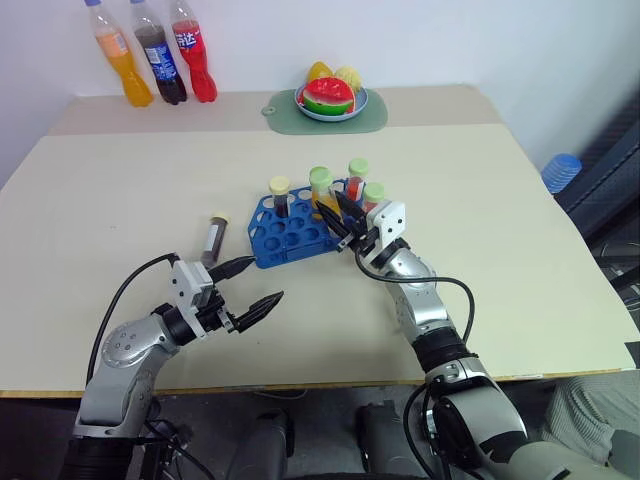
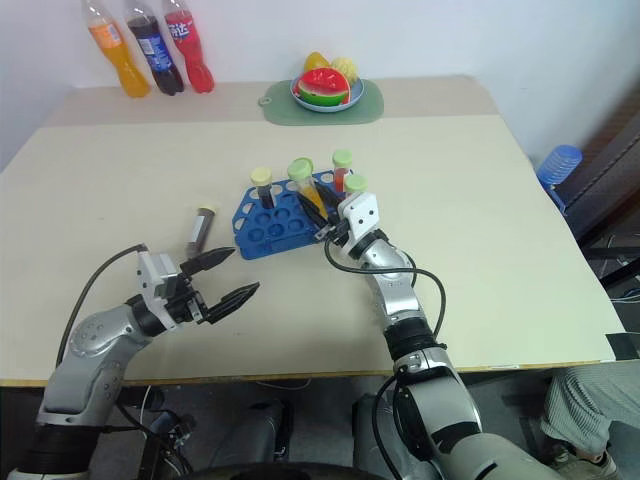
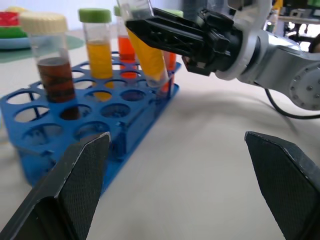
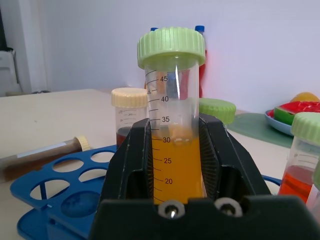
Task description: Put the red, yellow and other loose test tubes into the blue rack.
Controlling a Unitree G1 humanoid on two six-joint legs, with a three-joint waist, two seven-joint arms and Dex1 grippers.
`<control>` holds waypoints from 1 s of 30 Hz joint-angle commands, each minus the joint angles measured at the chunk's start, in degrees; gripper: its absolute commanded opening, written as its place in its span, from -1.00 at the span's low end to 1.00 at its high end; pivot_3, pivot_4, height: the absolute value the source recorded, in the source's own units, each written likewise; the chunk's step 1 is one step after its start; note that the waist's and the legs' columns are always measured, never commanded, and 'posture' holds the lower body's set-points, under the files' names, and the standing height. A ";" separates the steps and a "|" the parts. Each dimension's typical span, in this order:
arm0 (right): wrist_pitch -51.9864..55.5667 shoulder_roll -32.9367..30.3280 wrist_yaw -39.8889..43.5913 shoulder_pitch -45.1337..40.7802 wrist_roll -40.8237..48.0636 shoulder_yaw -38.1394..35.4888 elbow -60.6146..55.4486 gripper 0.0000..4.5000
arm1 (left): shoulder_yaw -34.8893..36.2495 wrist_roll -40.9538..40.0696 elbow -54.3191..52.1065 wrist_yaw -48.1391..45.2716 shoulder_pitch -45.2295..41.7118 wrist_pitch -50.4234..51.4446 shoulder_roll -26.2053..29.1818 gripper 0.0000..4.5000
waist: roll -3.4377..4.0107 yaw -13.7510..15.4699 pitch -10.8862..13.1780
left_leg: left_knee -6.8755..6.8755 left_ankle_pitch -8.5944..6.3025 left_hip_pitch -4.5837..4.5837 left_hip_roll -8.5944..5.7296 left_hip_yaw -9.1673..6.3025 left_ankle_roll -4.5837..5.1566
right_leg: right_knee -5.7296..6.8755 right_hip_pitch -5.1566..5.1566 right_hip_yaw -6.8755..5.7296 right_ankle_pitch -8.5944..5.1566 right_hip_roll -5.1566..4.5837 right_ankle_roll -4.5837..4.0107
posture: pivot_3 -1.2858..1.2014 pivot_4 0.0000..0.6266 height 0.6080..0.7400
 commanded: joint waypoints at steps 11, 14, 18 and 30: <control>-4.40 2.45 0.29 -4.60 -0.73 -0.09 8.09 -0.65 | 1.71 -0.65 -3.30 3.43 0.92 -0.46 -0.60 1.00 | 0.01 -0.04 0.01 | -0.02 0.00 0.00 0.01 -0.01 0.00 | 0.01 -0.02 0.01 0.00 0.00 0.00 | 0.03 -0.52 1.00; -2.83 2.68 4.89 -4.39 2.09 -0.41 8.25 -0.65 | 2.16 -1.34 -3.68 5.48 0.55 0.15 -1.51 1.00 | 0.02 -0.04 0.00 | -0.02 0.00 0.01 0.02 -0.01 0.00 | 0.01 -0.02 0.01 0.00 0.01 0.00 | 0.03 -0.52 1.00; -4.64 1.92 5.42 -4.33 1.62 -0.84 7.92 0.21 | 2.86 -2.98 -4.38 7.18 -0.44 1.83 -2.29 1.00 | 0.05 -0.08 0.02 | -0.03 0.00 0.02 0.02 -0.01 0.00 | 0.02 -0.03 0.01 0.00 0.02 0.00 | 0.03 -0.52 1.00; 2.16 -8.37 11.00 4.64 2.06 0.36 -10.47 0.97 | 8.75 -10.80 -7.04 24.30 -7.84 12.58 -7.90 1.00 | 0.05 0.22 0.02 | 0.01 0.00 0.00 0.00 -0.03 -0.01 | 0.01 -0.01 0.02 0.00 -0.01 0.00 | 0.03 -0.52 1.00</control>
